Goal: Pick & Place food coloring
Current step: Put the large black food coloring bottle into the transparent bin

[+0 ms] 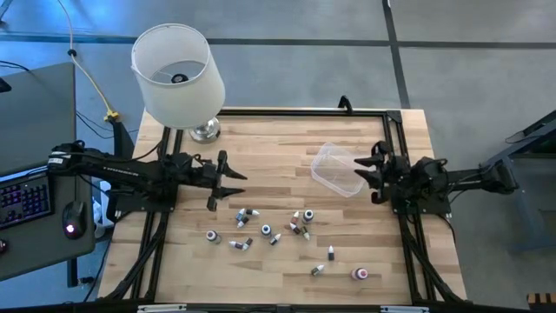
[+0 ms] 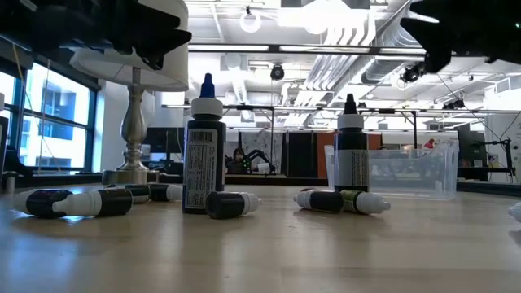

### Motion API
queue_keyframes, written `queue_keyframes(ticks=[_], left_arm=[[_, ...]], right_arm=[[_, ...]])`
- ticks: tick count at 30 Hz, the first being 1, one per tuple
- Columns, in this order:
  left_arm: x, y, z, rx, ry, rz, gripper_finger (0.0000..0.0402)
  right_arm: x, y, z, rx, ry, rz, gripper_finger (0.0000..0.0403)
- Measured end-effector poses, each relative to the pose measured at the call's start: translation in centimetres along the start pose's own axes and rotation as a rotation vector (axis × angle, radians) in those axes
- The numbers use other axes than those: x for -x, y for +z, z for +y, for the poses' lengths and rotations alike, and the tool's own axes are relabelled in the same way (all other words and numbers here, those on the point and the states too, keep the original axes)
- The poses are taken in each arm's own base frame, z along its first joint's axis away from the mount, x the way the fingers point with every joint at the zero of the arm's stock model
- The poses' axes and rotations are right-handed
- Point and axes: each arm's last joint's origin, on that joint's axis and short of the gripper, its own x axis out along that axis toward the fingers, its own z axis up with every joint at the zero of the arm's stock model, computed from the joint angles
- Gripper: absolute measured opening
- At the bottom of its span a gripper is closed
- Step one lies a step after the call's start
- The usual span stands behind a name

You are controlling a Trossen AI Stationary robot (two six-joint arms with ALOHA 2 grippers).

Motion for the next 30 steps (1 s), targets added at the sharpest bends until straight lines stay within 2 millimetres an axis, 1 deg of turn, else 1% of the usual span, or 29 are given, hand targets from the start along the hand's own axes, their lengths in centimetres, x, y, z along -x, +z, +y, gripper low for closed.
queue_keyframes(ticks=[2, 4, 7, 9, 13, 18, 22, 25, 30], left_arm=[[0.0, 0.0, 0.0, 0.003, 0.002, 0.000, 0.0177], [0.0, 0.1, 0.0, 0.002, 0.007, -0.015, 0.0177], [0.0, 0.2, 0.0, 0.005, 0.010, -0.022, 0.0177], [0.0, 0.2, 0.0, 0.005, 0.010, -0.022, 0.0177], [0.0, 0.2, 0.0, 0.006, 0.013, -0.022, 0.0177], [0.0, 0.2, 0.0, 0.006, 0.014, -0.022, 0.0177], [0.0, 0.2, 0.0, 0.005, 0.014, -0.022, 0.0177], [0.0, 0.2, 0.0, 0.006, 0.014, -0.022, 0.0177], [0.0, 0.2, 0.0, 0.006, 0.014, -0.022, 0.0177]], right_arm=[[-1.0, 0.9, 0.1, 0.016, 0.010, 0.012, 0.0145], [-2.3, 1.5, 0.4, 0.004, 0.056, 0.060, 0.0147], [-4.5, 0.9, 0.8, -0.017, 0.101, 0.196, 0.0147], [-5.8, -0.2, 1.0, -0.041, 0.095, 0.292, 0.0147], [-7.9, -3.3, 1.3, -0.093, 0.122, 0.460, 0.0149], [-10.1, -6.4, 1.9, -0.140, 0.229, 0.510, 0.0149], [-11.2, -8.2, 2.3, -0.162, 0.319, 0.531, 0.0149], [-11.6, -9.4, 2.5, -0.176, 0.359, 0.576, 0.0149], [-11.9, -10.3, 2.7, -0.169, 0.420, 0.604, 0.0147]])
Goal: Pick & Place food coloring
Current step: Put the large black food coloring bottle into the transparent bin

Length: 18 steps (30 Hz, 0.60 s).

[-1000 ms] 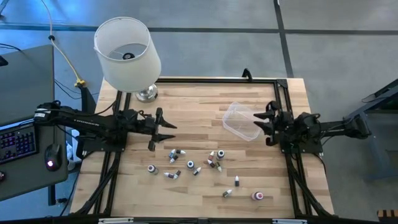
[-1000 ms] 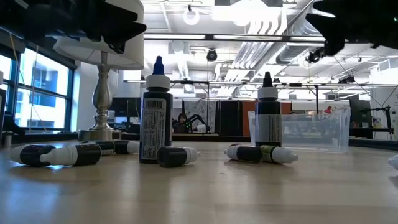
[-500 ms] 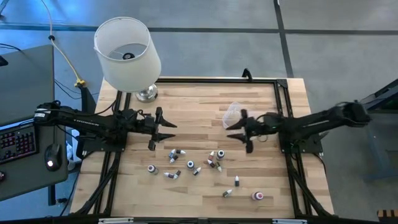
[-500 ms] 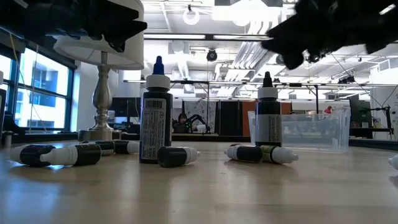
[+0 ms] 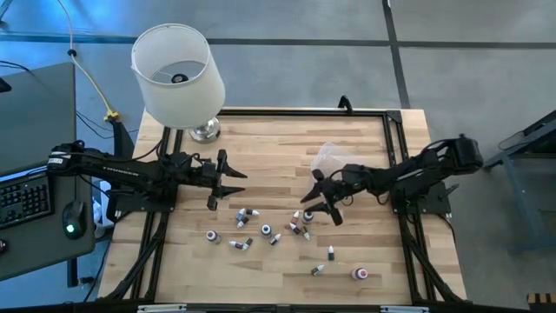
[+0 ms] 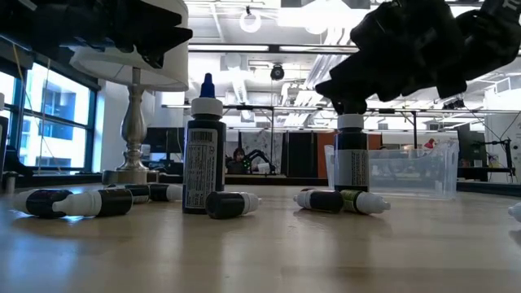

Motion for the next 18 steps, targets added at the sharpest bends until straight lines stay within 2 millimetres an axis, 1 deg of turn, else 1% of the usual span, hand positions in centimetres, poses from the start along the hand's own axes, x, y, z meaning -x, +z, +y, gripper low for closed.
queue_keyframes(ticks=[4, 9, 18], left_arm=[[0.00, 0.01, 0.00, 0.000, 0.000, -0.001, 0.0177], [0.00, 0.00, -0.01, 0.000, 0.000, 0.000, 0.0177], [0.00, -0.08, -0.01, 0.001, -0.002, 0.008, 0.0177]], right_arm=[[-0.05, -0.10, -0.04, 0.029, -0.003, 0.004, 0.0141], [-0.06, -0.15, -0.06, 0.023, -0.005, 0.007, 0.0134], [-0.05, -0.23, -0.07, 0.020, -0.007, 0.015, 0.0133]])
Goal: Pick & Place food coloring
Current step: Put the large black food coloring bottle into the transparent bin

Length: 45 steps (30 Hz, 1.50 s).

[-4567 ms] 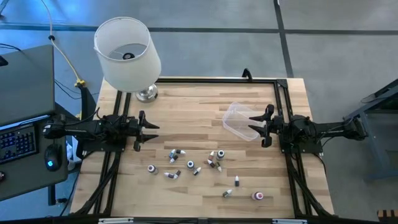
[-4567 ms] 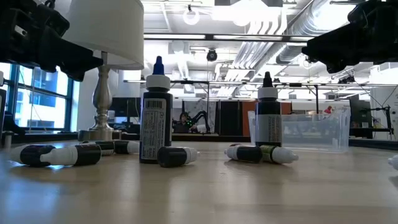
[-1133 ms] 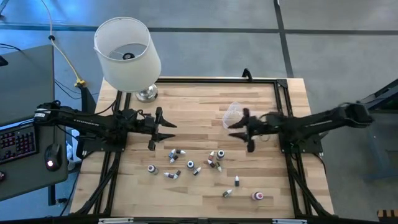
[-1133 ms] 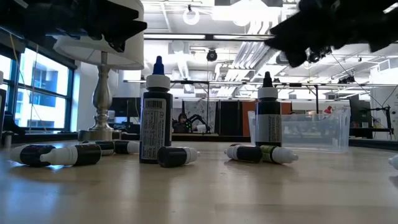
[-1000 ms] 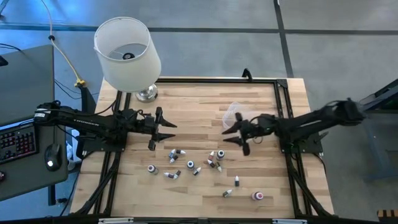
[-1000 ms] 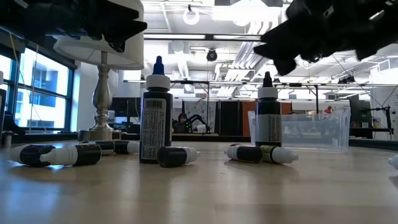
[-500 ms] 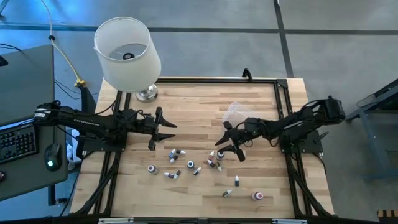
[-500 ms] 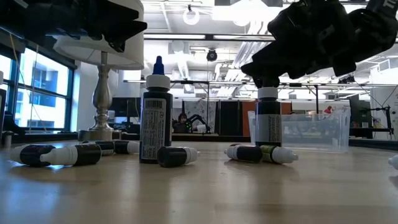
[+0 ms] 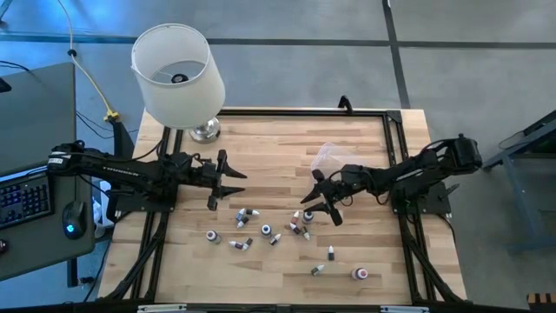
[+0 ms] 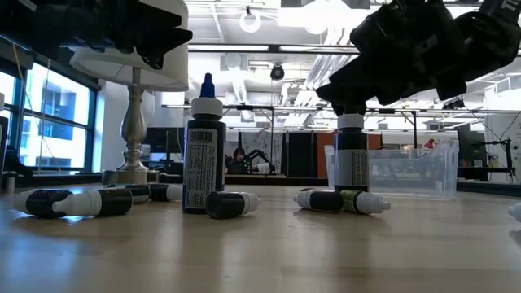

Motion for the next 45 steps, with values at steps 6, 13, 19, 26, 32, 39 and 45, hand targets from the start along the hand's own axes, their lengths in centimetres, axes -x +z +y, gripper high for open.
queue_keyframes(ticks=[6, 13, 19, 26, 32, 39, 45], left_arm=[[0.0, -0.4, 0.0, 0.004, 0.000, 0.038, 0.0177], [0.0, -0.5, 0.0, 0.006, -0.001, 0.055, 0.0177], [0.0, -0.5, 0.0, 0.006, 0.000, 0.056, 0.0177], [0.0, -0.7, 0.0, 0.006, 0.000, 0.068, 0.0177], [0.0, -0.8, 0.0, 0.007, 0.000, 0.084, 0.0177], [0.1, -1.3, 0.0, 0.019, -0.001, 0.133, 0.0177], [0.1, -1.3, -0.1, 0.039, -0.031, 0.135, 0.0177]], right_arm=[[0.0, -0.4, -0.1, -0.013, -0.033, 0.036, 0.0133], [0.0, -0.7, -0.2, -0.021, -0.073, 0.061, 0.0133], [0.0, -0.7, -0.2, -0.012, -0.073, 0.061, 0.0133], [0.0, -0.7, -0.2, -0.013, -0.072, 0.061, 0.0133], [0.0, -0.7, -0.2, -0.013, -0.072, 0.061, 0.0133], [0.0, -0.7, -0.2, -0.013, -0.072, 0.061, 0.0133], [0.0, -0.6, -0.2, -0.012, -0.054, 0.057, 0.0133]])
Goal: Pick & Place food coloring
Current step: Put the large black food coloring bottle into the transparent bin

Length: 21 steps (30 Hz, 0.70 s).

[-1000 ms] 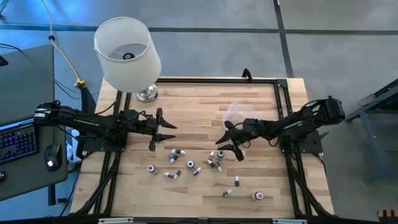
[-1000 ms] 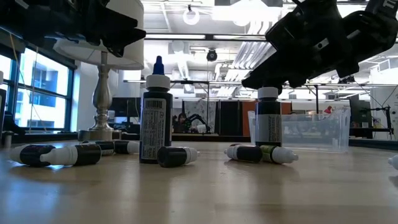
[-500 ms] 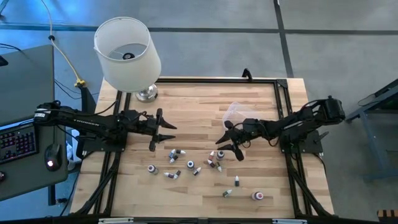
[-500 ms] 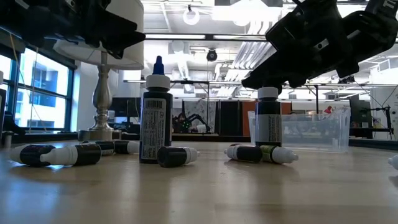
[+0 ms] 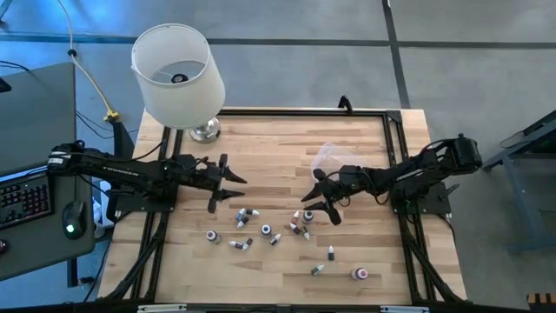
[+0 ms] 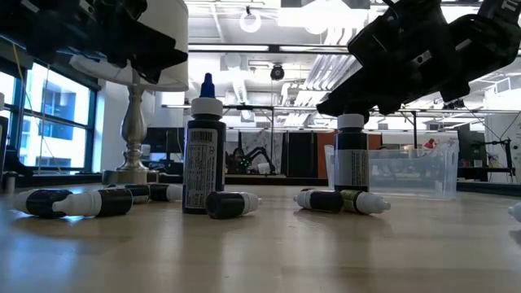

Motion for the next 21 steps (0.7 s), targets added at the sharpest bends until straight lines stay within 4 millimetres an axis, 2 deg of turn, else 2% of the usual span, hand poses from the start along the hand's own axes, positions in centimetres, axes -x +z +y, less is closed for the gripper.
queue_keyframes(ticks=[8, 12, 17, 21], left_arm=[[0.0, 0.1, 0.0, -0.001, -0.003, -0.007, 0.0177], [0.0, 0.1, 0.0, 0.001, -0.003, -0.007, 0.0177], [0.0, 0.1, 0.0, 0.001, -0.003, -0.007, 0.0177], [0.0, 0.1, 0.0, 0.000, -0.003, -0.008, 0.0177]], right_arm=[[0.1, 1.4, 0.3, 0.048, 0.070, -0.137, 0.0133], [-0.1, 1.0, 1.2, 0.052, 0.171, -0.092, 0.0133], [-0.4, 0.3, 2.4, 0.114, 0.175, -0.037, 0.0133], [-0.5, 0.2, 2.5, 0.117, 0.123, -0.029, 0.0133]])
